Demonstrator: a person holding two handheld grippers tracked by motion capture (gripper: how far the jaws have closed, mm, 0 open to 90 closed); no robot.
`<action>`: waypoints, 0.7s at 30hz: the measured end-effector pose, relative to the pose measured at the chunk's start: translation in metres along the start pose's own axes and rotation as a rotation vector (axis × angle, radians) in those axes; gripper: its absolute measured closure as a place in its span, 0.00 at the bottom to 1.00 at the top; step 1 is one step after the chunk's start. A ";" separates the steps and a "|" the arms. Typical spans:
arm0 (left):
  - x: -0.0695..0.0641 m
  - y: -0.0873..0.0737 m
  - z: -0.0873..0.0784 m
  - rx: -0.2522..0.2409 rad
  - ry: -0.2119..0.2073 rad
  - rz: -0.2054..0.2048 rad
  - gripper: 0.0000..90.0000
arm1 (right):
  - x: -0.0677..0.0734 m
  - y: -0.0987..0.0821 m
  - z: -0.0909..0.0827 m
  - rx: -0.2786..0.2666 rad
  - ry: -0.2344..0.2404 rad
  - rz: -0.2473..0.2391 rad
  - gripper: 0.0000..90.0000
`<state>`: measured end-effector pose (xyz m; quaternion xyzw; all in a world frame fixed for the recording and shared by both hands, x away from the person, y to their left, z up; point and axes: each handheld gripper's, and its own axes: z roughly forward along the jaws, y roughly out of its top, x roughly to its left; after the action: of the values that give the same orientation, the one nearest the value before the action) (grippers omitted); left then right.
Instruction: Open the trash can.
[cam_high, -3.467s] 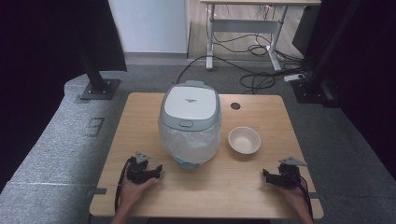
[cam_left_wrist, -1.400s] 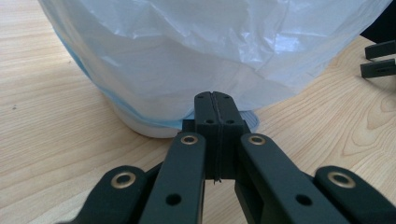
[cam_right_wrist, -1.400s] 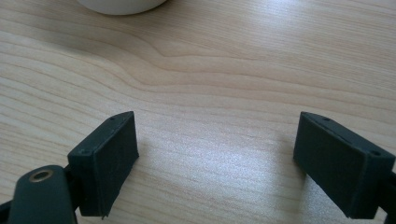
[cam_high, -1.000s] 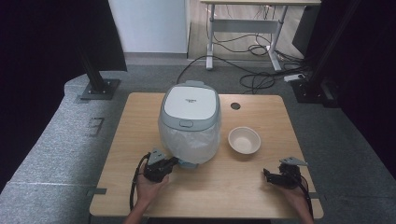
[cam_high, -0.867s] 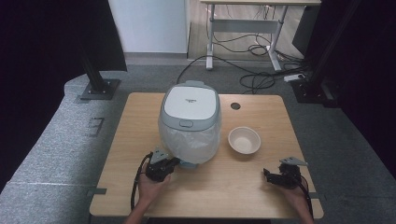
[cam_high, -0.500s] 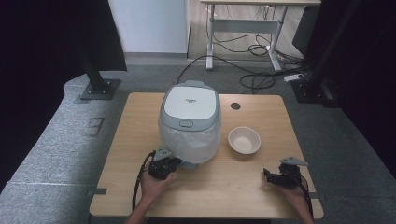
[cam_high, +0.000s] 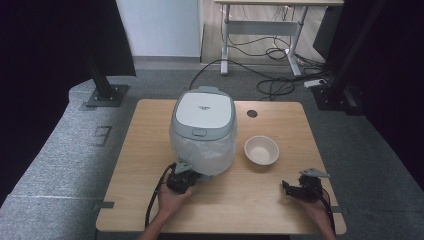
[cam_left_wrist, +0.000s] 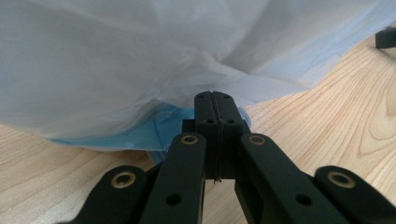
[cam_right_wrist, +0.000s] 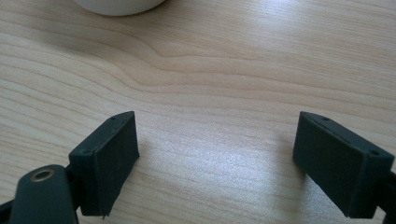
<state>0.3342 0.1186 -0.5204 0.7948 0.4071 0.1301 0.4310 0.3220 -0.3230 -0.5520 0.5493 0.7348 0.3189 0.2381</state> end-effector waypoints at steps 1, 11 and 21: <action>0.000 0.000 0.001 0.004 0.002 0.002 1.00 | 0.000 0.000 0.000 0.000 0.000 0.000 0.15; 0.002 -0.002 0.007 0.027 0.017 0.007 1.00 | 0.000 0.000 0.000 0.000 -0.001 0.001 0.15; 0.000 -0.003 0.008 0.036 0.032 0.031 1.00 | 0.000 0.000 0.000 -0.001 -0.003 0.003 0.15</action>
<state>0.3371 0.1151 -0.5277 0.8063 0.4040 0.1422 0.4079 0.3214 -0.3230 -0.5520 0.5509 0.7334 0.3186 0.2389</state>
